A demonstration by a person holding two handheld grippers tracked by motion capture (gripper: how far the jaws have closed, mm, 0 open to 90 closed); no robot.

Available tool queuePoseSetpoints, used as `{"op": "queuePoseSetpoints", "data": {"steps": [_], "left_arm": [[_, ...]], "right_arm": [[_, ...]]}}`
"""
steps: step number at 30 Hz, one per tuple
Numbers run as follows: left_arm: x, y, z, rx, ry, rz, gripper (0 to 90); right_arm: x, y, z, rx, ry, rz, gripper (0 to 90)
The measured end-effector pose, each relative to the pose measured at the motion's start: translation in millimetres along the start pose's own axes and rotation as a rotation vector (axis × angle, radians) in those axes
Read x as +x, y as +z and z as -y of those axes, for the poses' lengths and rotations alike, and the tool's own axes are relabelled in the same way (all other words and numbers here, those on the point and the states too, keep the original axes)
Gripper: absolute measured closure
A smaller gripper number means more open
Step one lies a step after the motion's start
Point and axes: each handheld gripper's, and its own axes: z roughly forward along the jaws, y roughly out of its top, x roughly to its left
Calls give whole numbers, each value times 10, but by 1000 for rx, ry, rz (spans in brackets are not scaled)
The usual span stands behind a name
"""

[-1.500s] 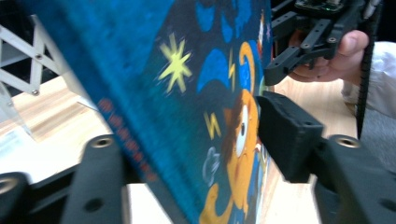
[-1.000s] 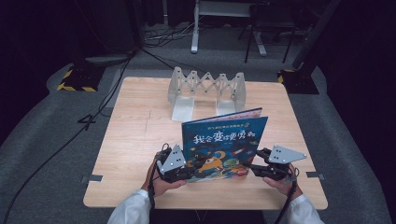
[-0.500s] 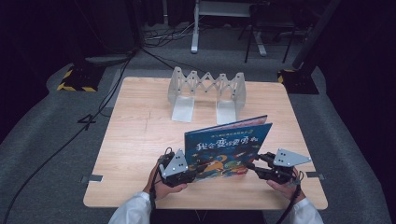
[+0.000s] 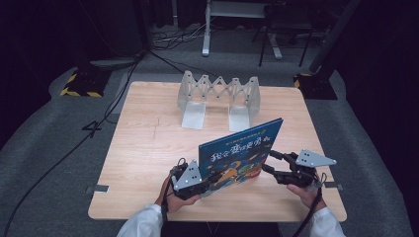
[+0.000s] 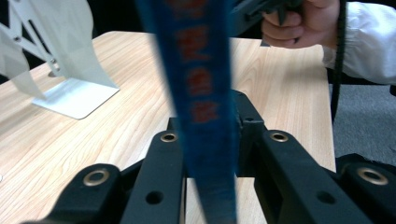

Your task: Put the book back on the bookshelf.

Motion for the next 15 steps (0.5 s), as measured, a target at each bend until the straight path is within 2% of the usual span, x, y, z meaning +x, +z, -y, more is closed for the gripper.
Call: {"op": "queuePoseSetpoints", "data": {"steps": [1, 4, 6, 11, 12, 15], "left_arm": [[-7, 12, -9, 2, 8, -7, 793], [-9, 45, -12, -6, -1, -2, 807], [8, 82, -12, -18, 4, -5, 811], [57, 117, 4, -44, -36, -19, 806], [65, 116, -1, -43, -23, -34, 798], [51, 133, -6, -57, -39, -51, 781]], "right_arm": [[-12, 29, -10, 3, 1, -2, 385], [-20, 90, -21, 7, 0, -20, 400], [-8, 155, -23, 24, -16, -36, 410], [12, 167, -9, 20, -14, 7, 422], [23, 168, -12, 23, -16, 16, 423], [26, 182, -11, 19, -16, 26, 428]]}}
